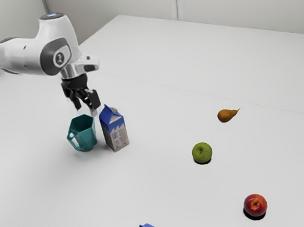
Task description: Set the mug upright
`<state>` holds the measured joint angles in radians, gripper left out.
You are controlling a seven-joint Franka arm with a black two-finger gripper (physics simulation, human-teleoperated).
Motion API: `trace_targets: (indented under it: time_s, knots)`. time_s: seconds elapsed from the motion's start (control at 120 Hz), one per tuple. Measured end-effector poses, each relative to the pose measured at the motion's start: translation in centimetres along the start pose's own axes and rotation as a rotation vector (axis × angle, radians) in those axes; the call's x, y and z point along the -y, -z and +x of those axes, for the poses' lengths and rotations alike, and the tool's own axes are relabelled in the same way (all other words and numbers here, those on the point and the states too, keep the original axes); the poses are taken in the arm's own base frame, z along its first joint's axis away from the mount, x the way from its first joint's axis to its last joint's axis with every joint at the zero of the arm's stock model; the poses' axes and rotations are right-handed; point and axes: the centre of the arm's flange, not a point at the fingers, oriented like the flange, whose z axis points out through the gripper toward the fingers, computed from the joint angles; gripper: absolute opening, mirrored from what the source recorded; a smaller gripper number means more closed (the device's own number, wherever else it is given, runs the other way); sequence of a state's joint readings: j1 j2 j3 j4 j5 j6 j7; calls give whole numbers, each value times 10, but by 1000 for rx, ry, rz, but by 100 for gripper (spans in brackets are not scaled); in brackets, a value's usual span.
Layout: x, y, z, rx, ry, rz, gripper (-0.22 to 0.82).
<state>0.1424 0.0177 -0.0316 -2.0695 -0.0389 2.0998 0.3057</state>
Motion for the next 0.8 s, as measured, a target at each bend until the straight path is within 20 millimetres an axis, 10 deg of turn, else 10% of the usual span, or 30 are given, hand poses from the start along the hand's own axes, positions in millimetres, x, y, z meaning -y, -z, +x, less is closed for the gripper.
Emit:
trace_targets:
  time_s: [0.383, 0.8]
  knots:
    - [-23, 164, 35, -55, -50, 10, 59]
    - [-49, 174, 29, 14, -89, -16, 60]
